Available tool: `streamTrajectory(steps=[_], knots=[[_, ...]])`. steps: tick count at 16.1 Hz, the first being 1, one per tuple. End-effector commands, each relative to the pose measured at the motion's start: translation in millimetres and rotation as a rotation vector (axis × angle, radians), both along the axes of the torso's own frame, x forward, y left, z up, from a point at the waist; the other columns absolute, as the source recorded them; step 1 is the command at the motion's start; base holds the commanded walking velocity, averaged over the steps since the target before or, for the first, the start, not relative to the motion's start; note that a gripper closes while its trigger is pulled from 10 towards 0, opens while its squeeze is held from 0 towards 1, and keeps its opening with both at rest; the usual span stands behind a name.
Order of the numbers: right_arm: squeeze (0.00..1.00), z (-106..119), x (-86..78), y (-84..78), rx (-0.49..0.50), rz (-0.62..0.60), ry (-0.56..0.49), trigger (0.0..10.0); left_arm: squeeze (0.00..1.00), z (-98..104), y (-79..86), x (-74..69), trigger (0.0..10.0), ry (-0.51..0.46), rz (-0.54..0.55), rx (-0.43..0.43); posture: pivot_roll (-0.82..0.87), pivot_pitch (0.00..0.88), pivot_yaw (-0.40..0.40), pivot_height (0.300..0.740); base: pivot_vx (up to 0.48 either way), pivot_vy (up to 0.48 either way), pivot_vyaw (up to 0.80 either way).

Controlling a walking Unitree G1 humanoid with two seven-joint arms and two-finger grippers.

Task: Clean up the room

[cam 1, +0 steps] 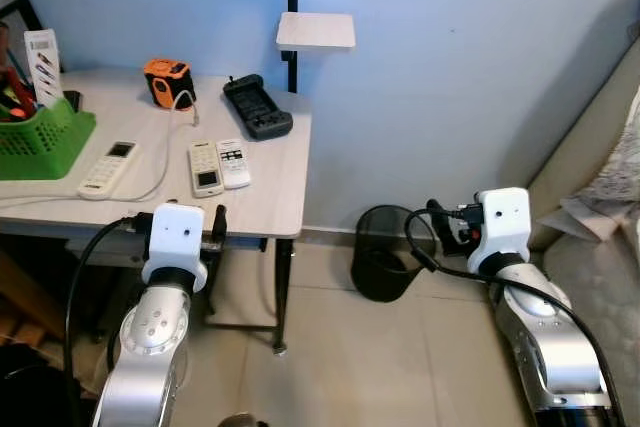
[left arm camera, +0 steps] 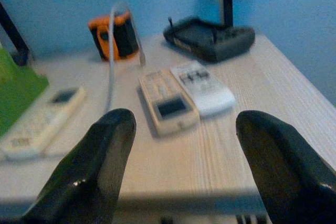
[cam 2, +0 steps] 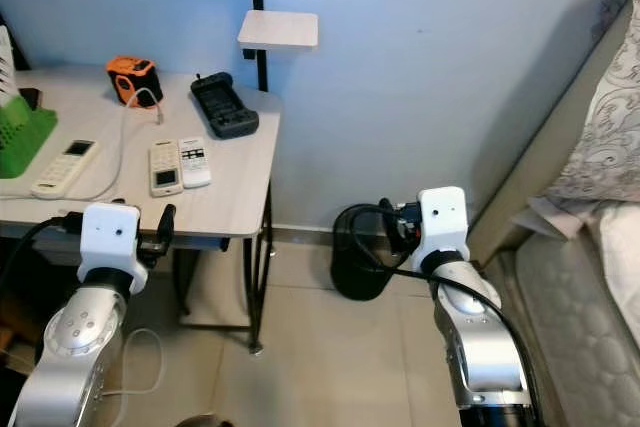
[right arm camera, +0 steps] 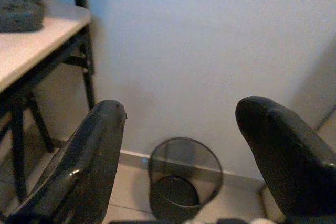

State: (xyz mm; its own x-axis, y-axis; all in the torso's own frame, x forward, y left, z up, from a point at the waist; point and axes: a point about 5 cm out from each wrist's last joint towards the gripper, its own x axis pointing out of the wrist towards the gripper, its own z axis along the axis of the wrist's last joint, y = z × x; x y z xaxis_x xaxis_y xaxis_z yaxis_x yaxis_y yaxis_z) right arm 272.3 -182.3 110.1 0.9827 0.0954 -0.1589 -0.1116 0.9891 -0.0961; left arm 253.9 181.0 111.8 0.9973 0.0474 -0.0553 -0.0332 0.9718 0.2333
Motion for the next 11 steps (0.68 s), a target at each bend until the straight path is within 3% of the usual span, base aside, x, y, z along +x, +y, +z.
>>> streamTrajectory(steps=[1,8,11], knots=[[0.0,16.5,6.6,2.0,0.028,-0.025,-0.057,10.0,0.0,11.0,-3.2,13.5,10.0,-0.013,-0.018,-0.004,-0.04,0.013,0.016,0.74,0.0,0.0,0.0],[0.0,17.3,8.4,4.0,0.038,-0.031,-0.061,10.0,0.0,9.8,-7.3,16.4,10.0,-0.016,-0.043,0.029,-0.05,0.0,0.013,0.74,0.0,0.0,0.0],[0.0,32.2,37.7,9.3,0.026,-0.014,-0.106,10.0,0.0,26.4,-20.0,47.7,10.0,-0.061,-0.103,-0.004,-0.05,0.0,0.004,0.74,0.0,0.0,0.0]])
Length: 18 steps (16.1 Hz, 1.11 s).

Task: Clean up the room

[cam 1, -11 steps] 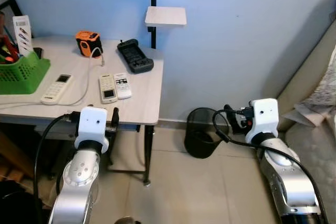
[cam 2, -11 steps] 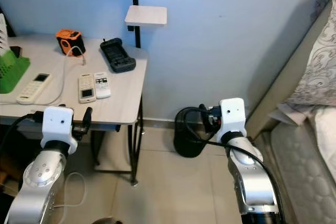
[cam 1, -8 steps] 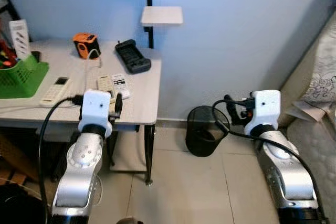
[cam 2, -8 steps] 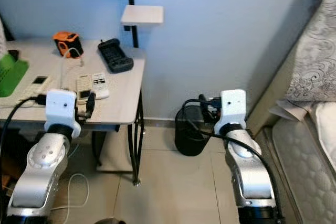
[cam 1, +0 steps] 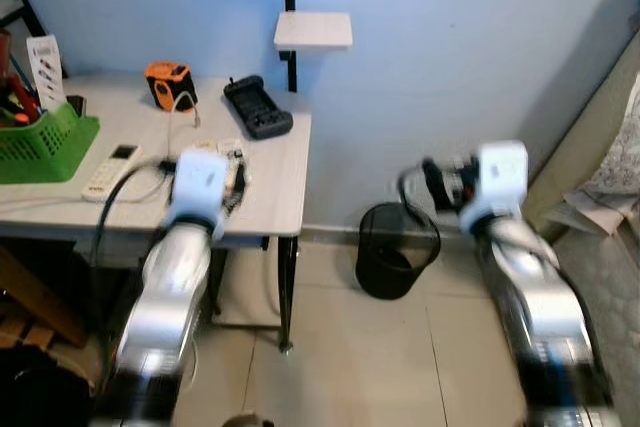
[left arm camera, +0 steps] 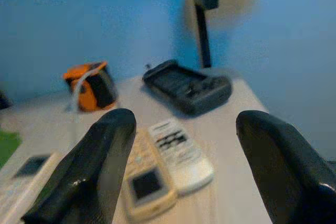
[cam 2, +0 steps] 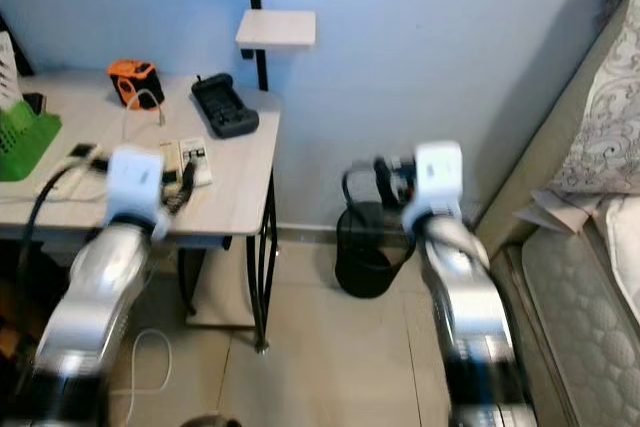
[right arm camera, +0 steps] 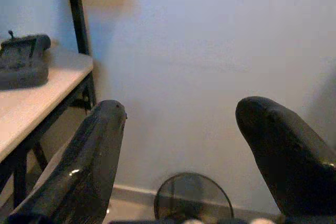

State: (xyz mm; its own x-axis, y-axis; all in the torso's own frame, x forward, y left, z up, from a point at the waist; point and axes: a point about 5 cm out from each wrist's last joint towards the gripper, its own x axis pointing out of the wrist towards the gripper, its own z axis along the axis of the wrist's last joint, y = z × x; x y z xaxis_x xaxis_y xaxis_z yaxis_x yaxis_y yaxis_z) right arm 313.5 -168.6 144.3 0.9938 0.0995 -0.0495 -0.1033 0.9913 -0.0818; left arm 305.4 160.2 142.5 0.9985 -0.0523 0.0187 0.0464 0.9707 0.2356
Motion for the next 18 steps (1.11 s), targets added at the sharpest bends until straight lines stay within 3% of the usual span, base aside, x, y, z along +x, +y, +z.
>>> streamTrajectory(steps=[1,2,3,4,5,6,7,8,9,10,13,16,18], knots=[[0.0,2.2,8.8,0.5,-0.023,-0.007,-0.011,10.0,0.0,1.1,-4.4,9.3,10.0,0.011,-0.025,-0.013,-0.05,0.0,-0.001,0.74,0.0,0.0,0.0],[0.0,9.3,25.2,8.9,-0.029,0.014,-0.02,10.0,0.0,10.2,-8.4,27.1,10.0,-0.001,-0.036,-0.021,-0.04,0.0,0.0,0.74,0.0,0.0,0.0],[0.0,13.1,30.9,14.0,-0.052,0.019,-0.032,10.0,0.0,13.9,-8.8,32.3,10.0,-0.013,-0.04,-0.032,-0.05,0.0,0.034,0.74,0.0,0.0,0.0],[0.0,11.0,32.6,10.7,-0.041,-0.045,-0.006,10.0,0.0,3.5,-4.9,27.9,10.0,0.028,0.001,-0.098,-0.06,0.0,0.035,0.74,0.0,0.0,0.0],[0.0,4.1,32.8,6.5,-0.024,-0.065,0.017,10.0,0.0,2.2,-8.7,27.4,10.0,0.004,-0.019,-0.017,-0.04,0.0,0.029,0.74,0.0,0.0,0.0],[0.0,-17.1,30.2,-4.8,-0.031,-0.142,0.104,10.0,0.0,-3.3,-12.5,25.2,10.0,-0.003,-0.051,-0.005,-0.06,0.0,0.04,0.74,0.0,0.0,0.0],[0.0,-22.2,29.3,-10.1,0.031,-0.168,0.12,10.0,0.0,-11.6,-6.0,23.6,10.0,0.021,-0.022,-0.051,-0.06,0.0,0.039,0.74,0.0,0.0,-0.72],[0.0,-23.5,28.9,-11.5,-0.015,-0.165,0.11,10.0,0.0,-16.7,1.8,21.5,10.0,0.018,-0.011,-0.076,-0.06,0.0,0.035,0.74,0.0,0.0,-0.74],[0.0,-26.2,27.4,-16.4,0.004,-0.182,0.098,10.0,0.0,-26.5,11.9,18.5,10.0,0.057,0.014,-0.114,-0.06,0.0,0.026,0.74,0.0,0.0,-0.76],[0.0,-29.6,26.5,-23.6,-0.009,-0.217,0.103,10.0,0.0,-25.7,18.7,17.2,10.0,0.035,0.035,-0.141,-0.05,0.0,0.022,0.74,0.0,0.0,-0.76],[0.0,-20.0,28.4,-4.7,-0.011,-0.171,0.046,10.0,0.0,-14.0,17.0,23.4,10.0,0.009,0.048,-0.201,-0.07,0.0,0.017,0.74,0.0,0.0,-0.77],[0.0,-16.2,29.3,-2.7,0.007,-0.161,0.04,10.0,0.0,-17.1,-0.5,25.2,10.0,0.03,-0.022,-0.079,-0.07,0.0,0.016,0.74,0.0,0.0,-0.77],[0.0,-20.2,28.8,0.1,0.006,-0.157,0.051,10.0,0.0,-21.2,2.1,25.9,10.0,0.032,-0.001,-0.061,-0.06,0.0,0.013,0.74,0.0,0.0,-0.77]])
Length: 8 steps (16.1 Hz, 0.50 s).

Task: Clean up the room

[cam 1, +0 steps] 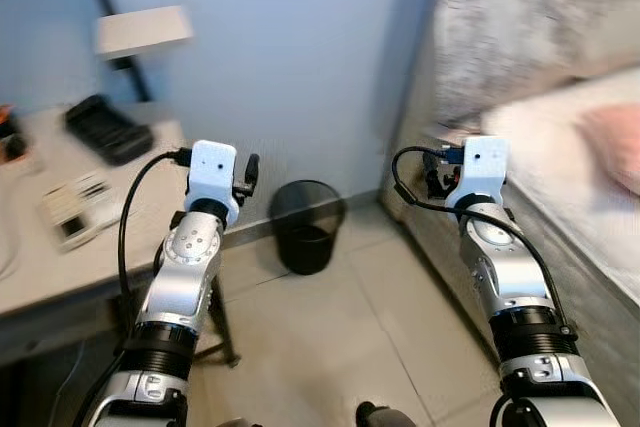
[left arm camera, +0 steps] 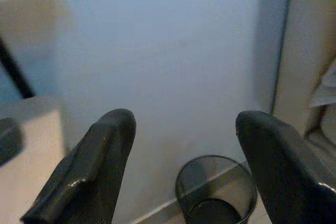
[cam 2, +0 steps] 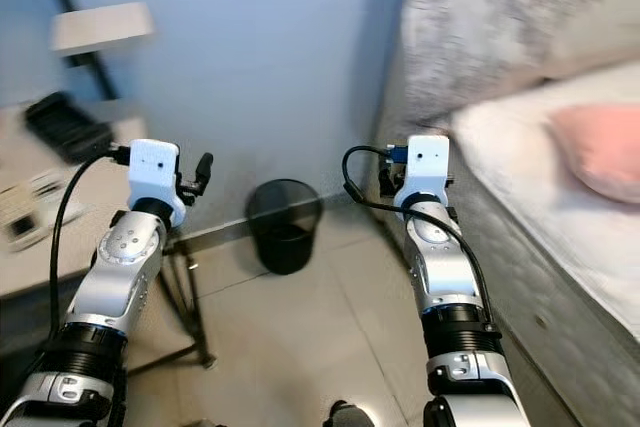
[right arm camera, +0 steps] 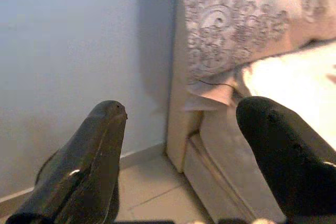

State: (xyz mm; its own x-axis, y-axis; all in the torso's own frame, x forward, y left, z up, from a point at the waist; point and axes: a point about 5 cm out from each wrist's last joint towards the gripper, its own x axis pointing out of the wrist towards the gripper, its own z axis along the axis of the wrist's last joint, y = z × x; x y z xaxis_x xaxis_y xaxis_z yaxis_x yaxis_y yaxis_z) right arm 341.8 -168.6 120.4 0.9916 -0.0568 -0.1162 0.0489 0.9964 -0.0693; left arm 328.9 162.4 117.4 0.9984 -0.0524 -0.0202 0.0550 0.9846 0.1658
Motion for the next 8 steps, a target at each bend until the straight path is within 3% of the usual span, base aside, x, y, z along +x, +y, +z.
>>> streamTrajectory(steps=[1,4,5,8], knots=[[0.0,4.4,0.6,6.1,-0.004,0.025,-0.018,10.0,0.0,4.8,-1.0,3.2,10.0,-0.032,0.005,0.012,-0.07,0.0,0.018,0.74,0.0,0.0,-0.77],[0.0,5.9,1.6,1.9,-0.004,0.022,-0.025,10.0,0.0,6.0,-4.9,4.2,10.0,-0.041,-0.017,0.034,-0.06,0.0,0.014,0.74,0.0,0.0,-0.77],[0.0,5.1,1.9,-5.2,-0.012,0.011,-0.017,10.0,0.0,8.4,2.6,6.3,10.0,-0.047,0.006,0.03,-0.06,0.0,0.015,0.74,0.0,0.0,-0.77],[0.0,3.7,1.5,-6.0,-0.012,0.006,-0.014,10.0,0.0,6.5,6.0,5.6,10.0,-0.042,0.008,0.024,-0.06,0.0,0.018,0.74,0.0,0.0,-0.77]])
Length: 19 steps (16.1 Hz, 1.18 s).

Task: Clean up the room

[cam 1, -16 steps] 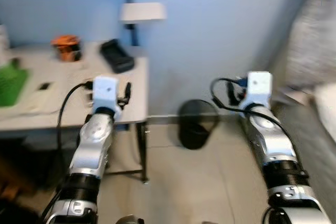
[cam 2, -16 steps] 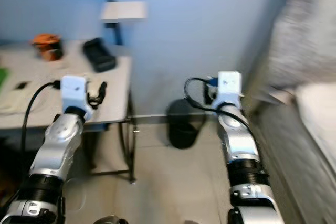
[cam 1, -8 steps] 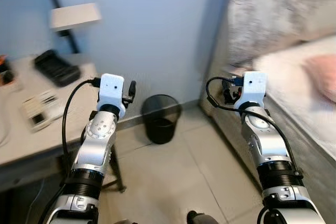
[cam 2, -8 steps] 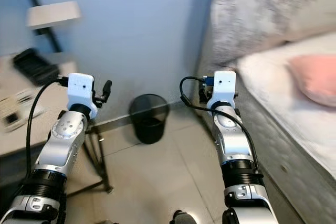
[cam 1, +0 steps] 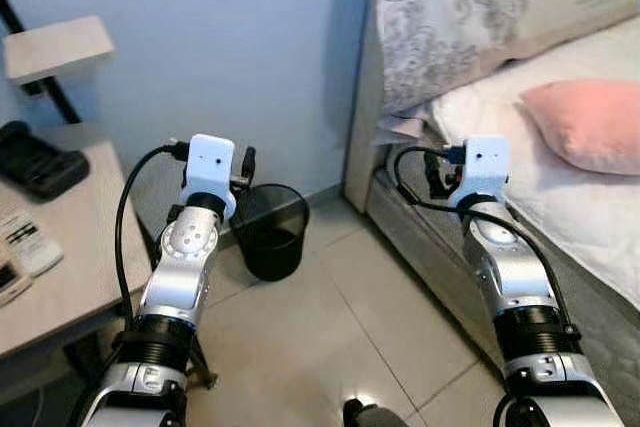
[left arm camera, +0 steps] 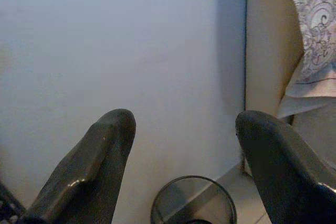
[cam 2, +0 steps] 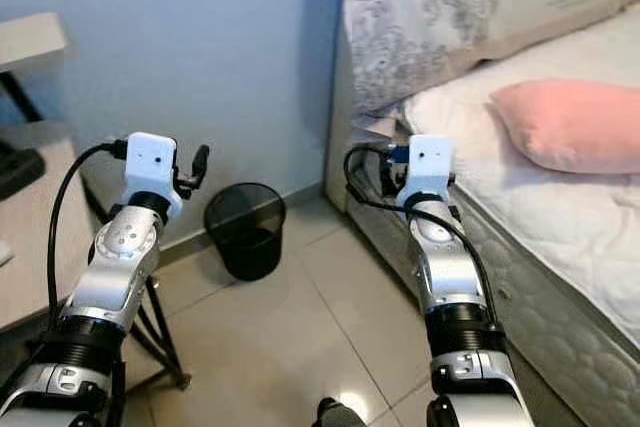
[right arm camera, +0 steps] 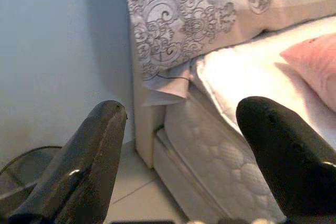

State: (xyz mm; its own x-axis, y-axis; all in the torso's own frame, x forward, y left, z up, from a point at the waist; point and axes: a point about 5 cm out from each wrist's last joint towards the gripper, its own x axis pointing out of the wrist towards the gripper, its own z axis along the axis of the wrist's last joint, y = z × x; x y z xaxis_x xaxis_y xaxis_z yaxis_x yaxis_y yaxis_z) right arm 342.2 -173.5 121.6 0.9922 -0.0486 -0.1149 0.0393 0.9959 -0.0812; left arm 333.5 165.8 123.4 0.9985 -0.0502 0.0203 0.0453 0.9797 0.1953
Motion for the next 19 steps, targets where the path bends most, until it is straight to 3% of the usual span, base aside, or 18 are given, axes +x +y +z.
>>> streamTrajectory(steps=[1,6,9,15,17,19], knots=[[0.0,1.1,0.3,1.3,0.0,0.002,-0.01,10.0,0.0,-0.6,1.4,0.3,10.0,0.003,0.004,-0.007,-0.06,0.0,0.02,0.74,0.0,0.0,-0.77],[0.0,-3.3,-3.1,11.5,0.014,0.037,-0.009,10.0,0.0,-7.7,-2.0,-3.4,10.0,0.005,-0.013,-0.027,-0.06,0.0,0.015,0.74,0.0,0.0,-0.77],[0.0,-23.2,-13.3,12.6,0.017,0.037,0.025,10.0,0.0,-31.5,4.5,-14.6,10.0,0.072,0.004,-0.015,-0.06,0.0,0.018,0.74,0.0,0.0,-0.77],[0.0,-24.4,-13.9,11.7,0.012,0.042,0.025,10.0,0.0,-26.3,4.7,-11.0,10.0,0.052,0.016,-0.044,-0.06,0.0,0.015,0.74,0.0,0.0,-0.77],[0.0,-21.5,-12.6,10.9,0.017,0.039,0.012,10.0,0.0,-19.2,0.1,-10.9,10.0,0.016,-0.014,-0.092,-0.06,0.0,0.016,0.74,0.0,0.0,-0.77],[0.0,-19.4,-11.9,11.4,0.017,0.04,0.004,10.0,0.0,-12.3,-2.1,-9.7,10.0,-0.027,-0.025,-0.087,-0.06,0.0,0.016,0.74,0.0,0.0,-0.78]])
